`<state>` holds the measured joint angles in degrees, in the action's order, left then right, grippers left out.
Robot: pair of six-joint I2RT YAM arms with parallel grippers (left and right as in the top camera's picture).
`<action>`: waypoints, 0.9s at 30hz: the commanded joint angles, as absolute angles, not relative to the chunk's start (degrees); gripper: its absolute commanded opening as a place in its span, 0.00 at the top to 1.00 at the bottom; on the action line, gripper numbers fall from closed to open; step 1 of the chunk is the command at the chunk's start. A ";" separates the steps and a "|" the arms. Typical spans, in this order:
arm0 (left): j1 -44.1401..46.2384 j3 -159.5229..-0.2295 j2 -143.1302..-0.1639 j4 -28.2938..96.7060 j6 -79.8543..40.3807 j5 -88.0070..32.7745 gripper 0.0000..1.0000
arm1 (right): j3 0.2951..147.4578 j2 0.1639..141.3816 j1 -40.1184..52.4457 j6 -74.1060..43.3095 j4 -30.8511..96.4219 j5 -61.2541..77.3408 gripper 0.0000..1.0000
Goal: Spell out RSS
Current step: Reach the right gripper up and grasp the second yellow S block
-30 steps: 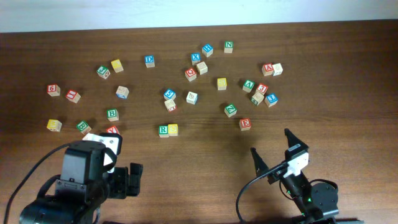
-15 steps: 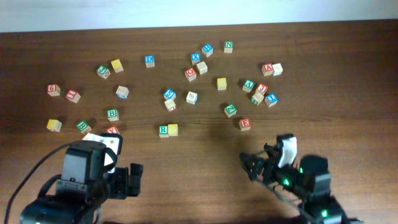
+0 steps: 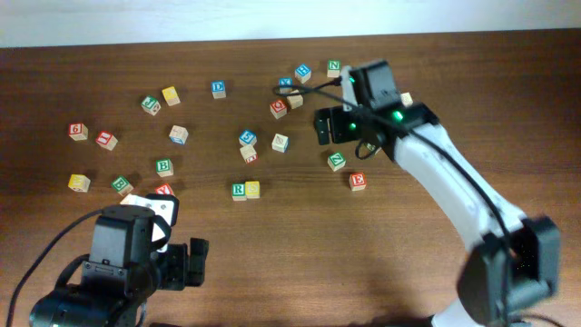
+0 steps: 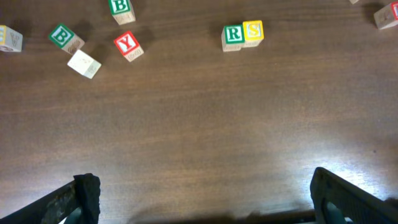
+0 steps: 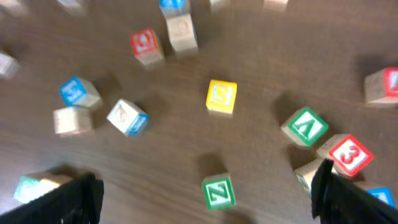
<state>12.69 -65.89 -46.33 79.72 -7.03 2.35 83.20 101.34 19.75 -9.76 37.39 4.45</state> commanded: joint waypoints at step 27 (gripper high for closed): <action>12.60 -66.15 -46.15 79.64 -6.33 2.37 0.01 | 111.66 133.56 20.51 -6.31 43.48 3.90 0.02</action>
<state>12.69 -65.89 -46.33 79.72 -7.05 2.35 110.48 132.84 20.03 -5.85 43.86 3.05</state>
